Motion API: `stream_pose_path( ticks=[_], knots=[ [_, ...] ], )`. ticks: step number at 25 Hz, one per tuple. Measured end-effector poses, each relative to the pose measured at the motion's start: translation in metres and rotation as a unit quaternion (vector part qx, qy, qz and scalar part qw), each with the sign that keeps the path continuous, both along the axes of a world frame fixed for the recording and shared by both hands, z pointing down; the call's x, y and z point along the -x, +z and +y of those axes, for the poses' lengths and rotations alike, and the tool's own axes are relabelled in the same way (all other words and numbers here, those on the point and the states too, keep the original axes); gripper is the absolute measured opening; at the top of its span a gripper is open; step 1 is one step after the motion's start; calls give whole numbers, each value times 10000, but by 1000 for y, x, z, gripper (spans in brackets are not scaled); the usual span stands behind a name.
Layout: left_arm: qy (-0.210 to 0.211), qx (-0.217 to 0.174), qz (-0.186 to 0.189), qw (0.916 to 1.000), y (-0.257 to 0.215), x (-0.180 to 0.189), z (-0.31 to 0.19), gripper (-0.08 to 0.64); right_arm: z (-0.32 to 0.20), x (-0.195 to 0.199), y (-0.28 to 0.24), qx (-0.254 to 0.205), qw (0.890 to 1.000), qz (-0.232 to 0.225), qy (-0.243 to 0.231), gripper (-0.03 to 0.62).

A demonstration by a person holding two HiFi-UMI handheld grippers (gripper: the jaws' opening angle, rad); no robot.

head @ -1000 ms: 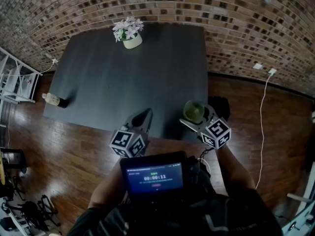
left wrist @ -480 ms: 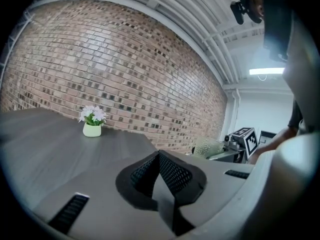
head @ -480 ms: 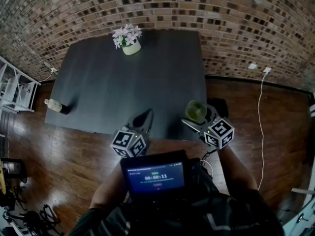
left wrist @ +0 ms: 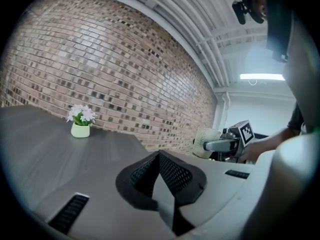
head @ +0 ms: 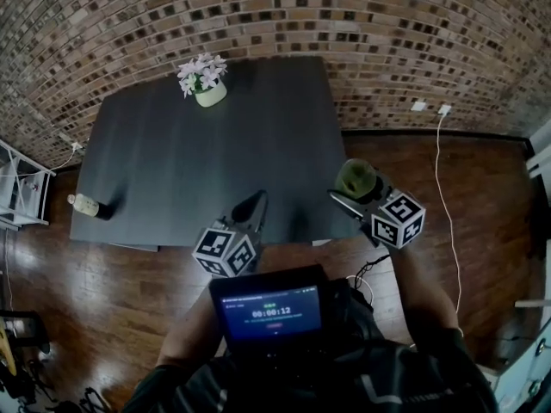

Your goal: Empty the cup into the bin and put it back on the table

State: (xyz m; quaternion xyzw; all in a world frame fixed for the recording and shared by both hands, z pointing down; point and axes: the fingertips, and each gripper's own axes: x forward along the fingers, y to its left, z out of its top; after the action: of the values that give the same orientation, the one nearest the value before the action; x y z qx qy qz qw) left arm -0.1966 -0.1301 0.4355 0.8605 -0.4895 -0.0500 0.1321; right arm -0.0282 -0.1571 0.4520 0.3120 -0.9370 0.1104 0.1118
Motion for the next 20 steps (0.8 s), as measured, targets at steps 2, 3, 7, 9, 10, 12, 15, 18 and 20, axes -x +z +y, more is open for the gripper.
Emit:
stream_pose_path(
  ticks=[2,3,7,9,10,12,15,18,20],
  knots=[
    [163,-35,57,9998,-1,-9,-2,-3,-1,-14,-6,-36,9997,34,241,383],
    [231,-74,91,9997,-4,-13,-4,-3,-1,-22,-10,-48,9994,50,345,383],
    [438,-151,351,9983,-27,-25,-11,-3,2,-48,-32,-49,9975,45,697,383],
    [611,-263,426,9969,-45,-37,-16,-3,4,-62,-46,-29,9962,9,873,384],
    [702,-325,465,9959,-54,-44,-19,-3,4,-70,-52,-22,9955,27,949,383],
    [838,-393,598,9939,-69,-57,-26,-3,2,-85,-60,-19,9941,124,1079,383],
    [937,-437,625,9927,-80,-75,-36,-3,-3,-109,-67,30,9925,209,1202,384],
    [891,-441,552,9935,-86,-90,-51,-3,-16,-135,-70,107,9911,237,1308,384],
    [829,-457,540,9940,-90,-99,-64,-3,-28,-152,-72,144,9903,229,1365,385]
  ],
)
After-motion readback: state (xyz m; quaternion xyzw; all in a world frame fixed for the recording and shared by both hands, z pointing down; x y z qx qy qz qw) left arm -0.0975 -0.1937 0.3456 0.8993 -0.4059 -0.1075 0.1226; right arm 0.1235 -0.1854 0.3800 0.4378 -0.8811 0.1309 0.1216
